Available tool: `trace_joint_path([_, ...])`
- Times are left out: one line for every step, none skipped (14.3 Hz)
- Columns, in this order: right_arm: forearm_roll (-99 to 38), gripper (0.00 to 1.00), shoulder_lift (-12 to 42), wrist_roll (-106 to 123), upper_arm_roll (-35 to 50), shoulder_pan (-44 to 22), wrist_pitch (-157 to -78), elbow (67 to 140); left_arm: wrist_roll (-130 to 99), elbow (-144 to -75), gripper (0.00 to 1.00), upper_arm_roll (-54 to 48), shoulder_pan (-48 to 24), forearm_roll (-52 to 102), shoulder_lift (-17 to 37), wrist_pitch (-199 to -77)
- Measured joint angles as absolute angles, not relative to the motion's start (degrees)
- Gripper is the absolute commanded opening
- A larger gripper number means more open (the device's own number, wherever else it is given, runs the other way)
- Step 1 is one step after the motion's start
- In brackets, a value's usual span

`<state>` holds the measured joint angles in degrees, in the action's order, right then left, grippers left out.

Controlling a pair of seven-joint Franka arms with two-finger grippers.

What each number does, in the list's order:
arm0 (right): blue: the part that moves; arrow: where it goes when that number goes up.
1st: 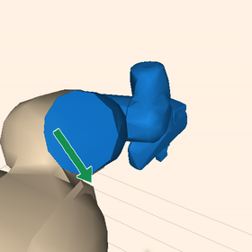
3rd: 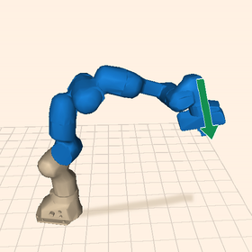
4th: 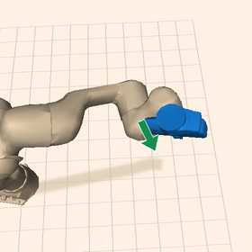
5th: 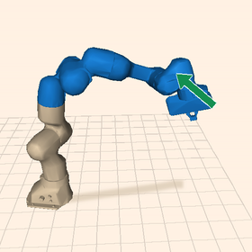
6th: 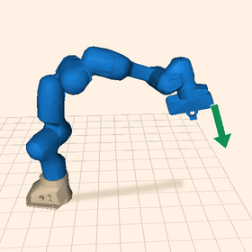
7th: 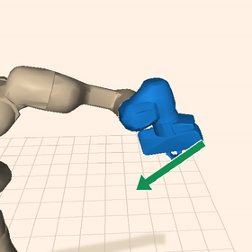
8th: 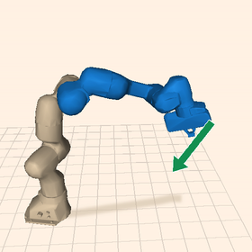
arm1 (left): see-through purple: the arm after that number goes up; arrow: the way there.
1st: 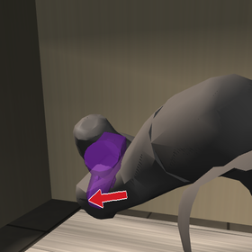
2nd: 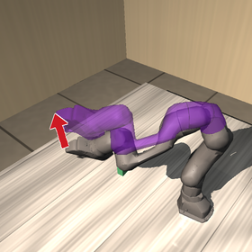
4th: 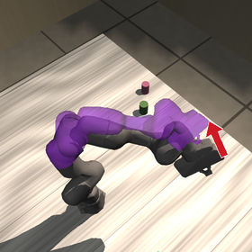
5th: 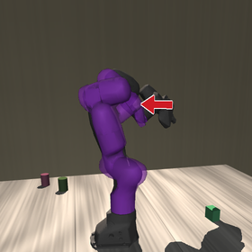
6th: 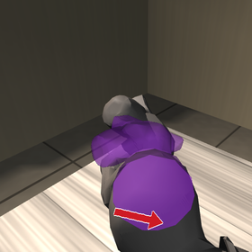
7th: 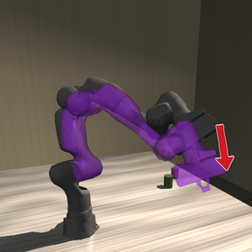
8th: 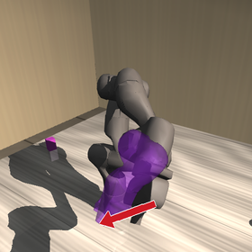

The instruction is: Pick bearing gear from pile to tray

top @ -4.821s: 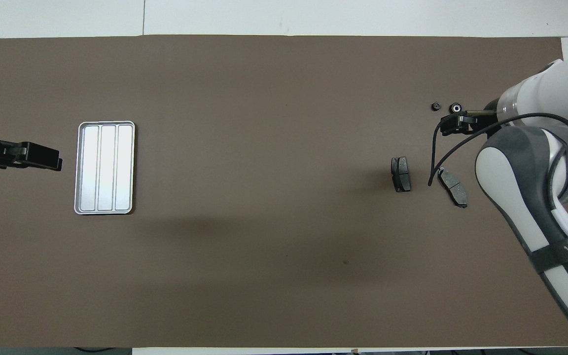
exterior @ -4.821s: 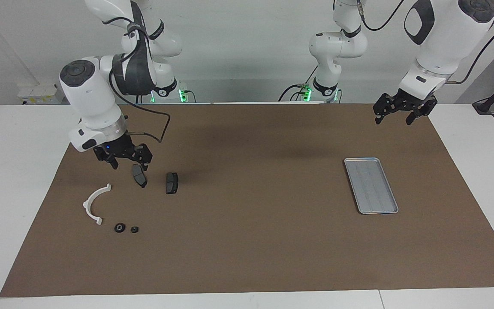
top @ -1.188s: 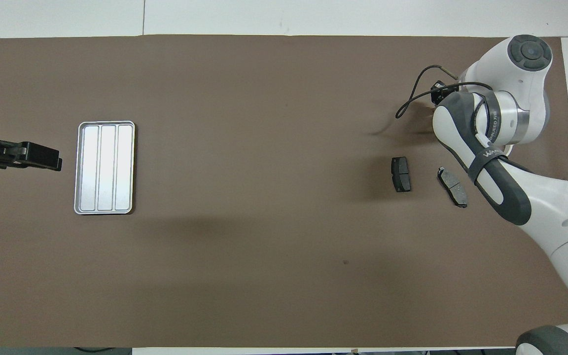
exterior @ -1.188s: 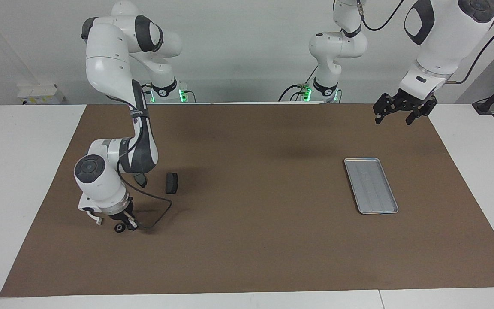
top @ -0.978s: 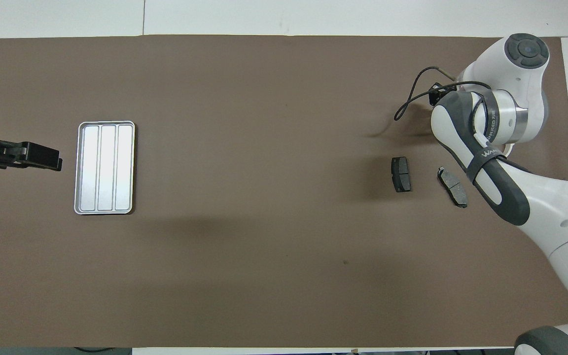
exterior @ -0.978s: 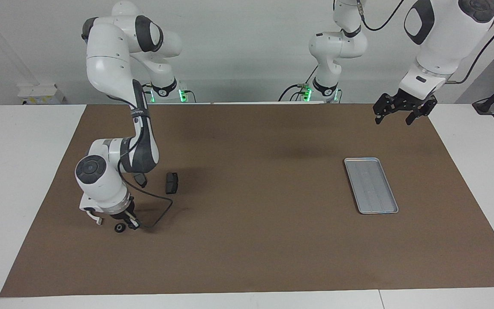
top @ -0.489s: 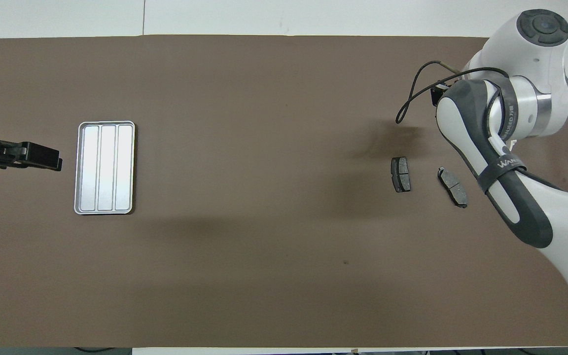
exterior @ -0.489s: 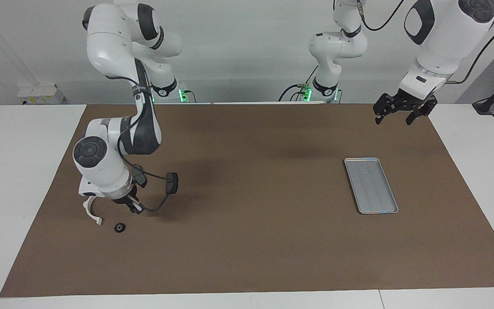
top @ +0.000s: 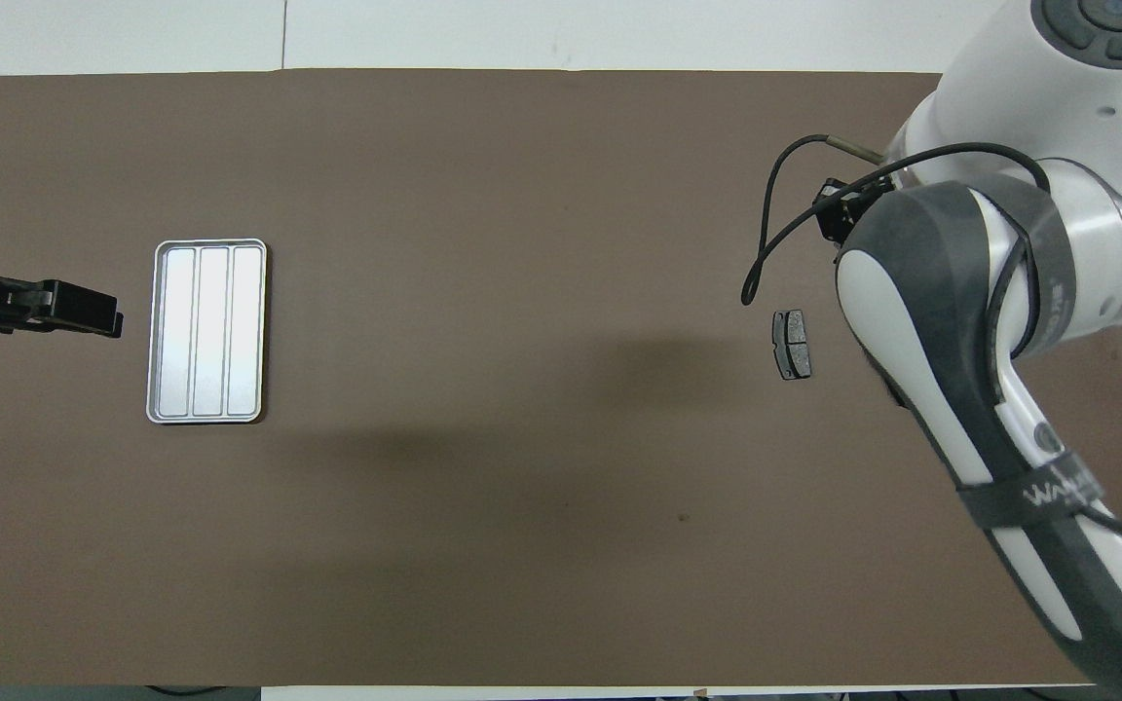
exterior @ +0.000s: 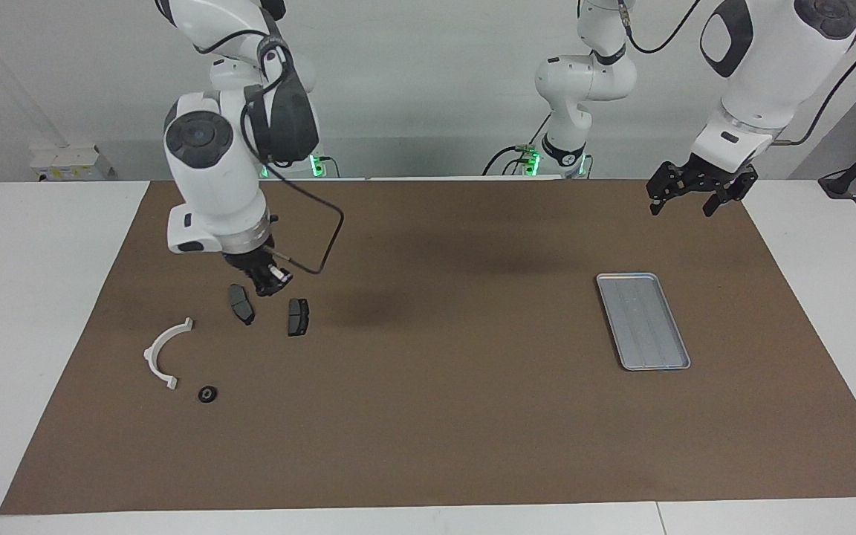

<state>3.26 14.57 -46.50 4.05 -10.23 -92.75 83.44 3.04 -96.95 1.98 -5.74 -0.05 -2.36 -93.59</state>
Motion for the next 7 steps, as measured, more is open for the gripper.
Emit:
trace_joint_path([2.41, 0.0, 13.01, -46.55, 5.55, -10.98, -91.45, 83.47, 3.04, -96.95, 1.0, 1.98, -5.74, -0.05, -2.36, -93.59])
trace_joint_path([1.33, 0.0, 11.88, -47.11, 7.26, -11.59, -90.66, 83.53, 3.04, -96.95, 1.0, 1.98, -5.74, -0.05, -2.36, -93.59])
trace_joint_path([0.44, 0.0, 11.23, -48.92, 8.92, -12.3, -90.41, 83.63, 3.04, -96.95, 1.0, 1.98, -5.74, -0.05, -2.36, -93.59])
trace_joint_path([-0.36, 0.0, 10.96, -52.4, 10.47, -13.39, -90.57, 83.81, 3.04, -96.95, 1.0, 1.98, -5.74, -0.05, -2.36, -93.59])
trace_joint_path([-1.25, 0.0, 10.97, -56.33, 11.66, -14.77, -91.2, 84.08, 3.04, -96.95, 1.0, 1.98, -5.74, -0.05, -2.36, -93.59])
trace_joint_path([-2.19, 0.0, 11.01, -59.8, 12.44, -16.26, -92.0, 84.44, 3.04, -96.95, 1.0, 1.98, -5.74, -0.05, -2.36, -93.59])
trace_joint_path([-3.1, 0.0, 11.02, -62.57, 12.77, -17.84, -93.14, 85.08, 3.04, -96.95, 1.0, 1.98, -5.74, -0.05, -2.36, -93.59])
